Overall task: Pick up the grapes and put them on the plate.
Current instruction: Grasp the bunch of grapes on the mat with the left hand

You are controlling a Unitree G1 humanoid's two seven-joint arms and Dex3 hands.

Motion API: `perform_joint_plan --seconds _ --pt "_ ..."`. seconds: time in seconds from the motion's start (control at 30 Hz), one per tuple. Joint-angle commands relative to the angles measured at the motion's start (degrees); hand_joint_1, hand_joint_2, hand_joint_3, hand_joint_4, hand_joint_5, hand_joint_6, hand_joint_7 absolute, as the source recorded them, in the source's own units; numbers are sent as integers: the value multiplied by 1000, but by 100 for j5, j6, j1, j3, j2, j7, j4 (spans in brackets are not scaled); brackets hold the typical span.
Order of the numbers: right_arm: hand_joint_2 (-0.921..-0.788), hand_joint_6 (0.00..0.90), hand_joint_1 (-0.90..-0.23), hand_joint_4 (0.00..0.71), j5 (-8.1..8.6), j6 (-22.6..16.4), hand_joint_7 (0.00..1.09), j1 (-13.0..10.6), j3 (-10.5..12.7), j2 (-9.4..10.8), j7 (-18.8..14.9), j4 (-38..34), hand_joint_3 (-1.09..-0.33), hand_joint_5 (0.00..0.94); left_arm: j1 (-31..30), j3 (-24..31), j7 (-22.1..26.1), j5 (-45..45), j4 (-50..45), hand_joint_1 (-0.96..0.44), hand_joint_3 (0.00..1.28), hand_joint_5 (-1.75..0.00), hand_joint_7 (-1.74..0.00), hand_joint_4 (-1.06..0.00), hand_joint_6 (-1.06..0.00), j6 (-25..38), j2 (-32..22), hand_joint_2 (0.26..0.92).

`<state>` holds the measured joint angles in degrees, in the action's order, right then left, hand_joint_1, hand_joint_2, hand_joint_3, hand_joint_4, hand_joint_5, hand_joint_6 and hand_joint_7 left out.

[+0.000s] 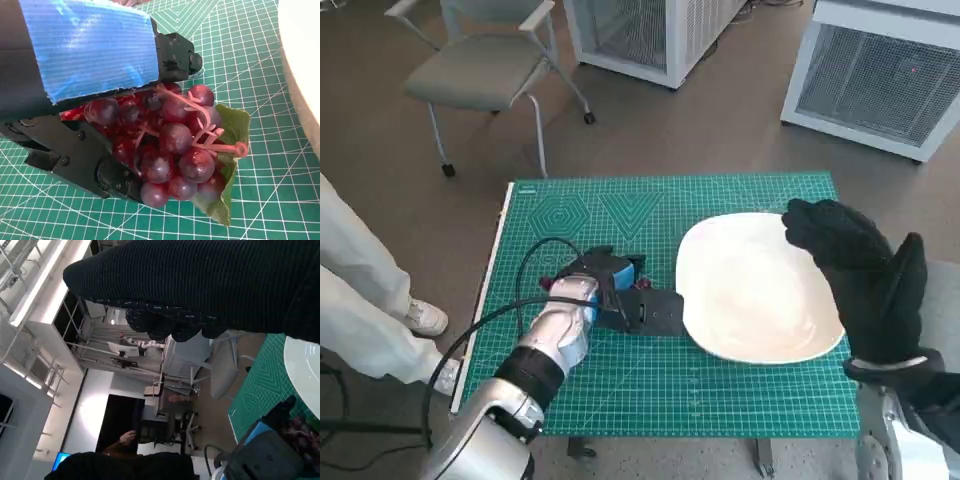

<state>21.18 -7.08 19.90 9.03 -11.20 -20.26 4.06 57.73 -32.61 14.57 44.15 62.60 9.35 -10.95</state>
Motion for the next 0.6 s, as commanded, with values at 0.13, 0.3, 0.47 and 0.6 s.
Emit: perform_joint_plan --seconds 0.13,0.3,0.47,0.6 --pt "-921 244 -334 445 0 77 1000 -145 -5 7 -11 8 -602 837 11 -45 -509 -23 238 310 448 -1132 -29 -381 -387 -100 38 789" --pt "-921 244 -334 445 7 82 1000 -157 -1 5 -9 29 -602 838 -84 -51 -687 -41 136 371 805 -1637 -60 -379 -509 -206 -55 665" --pt "-921 244 -334 444 15 73 1000 -147 10 2 -18 0 -602 839 -129 -17 -552 -95 -62 383 827 -1650 -78 -434 -565 -214 -163 635" --pt "-921 244 -334 444 7 59 1001 -133 5 9 -19 -28 -602 839 -147 11 -382 -132 -246 383 796 -1630 -74 -451 -577 -168 -233 644"
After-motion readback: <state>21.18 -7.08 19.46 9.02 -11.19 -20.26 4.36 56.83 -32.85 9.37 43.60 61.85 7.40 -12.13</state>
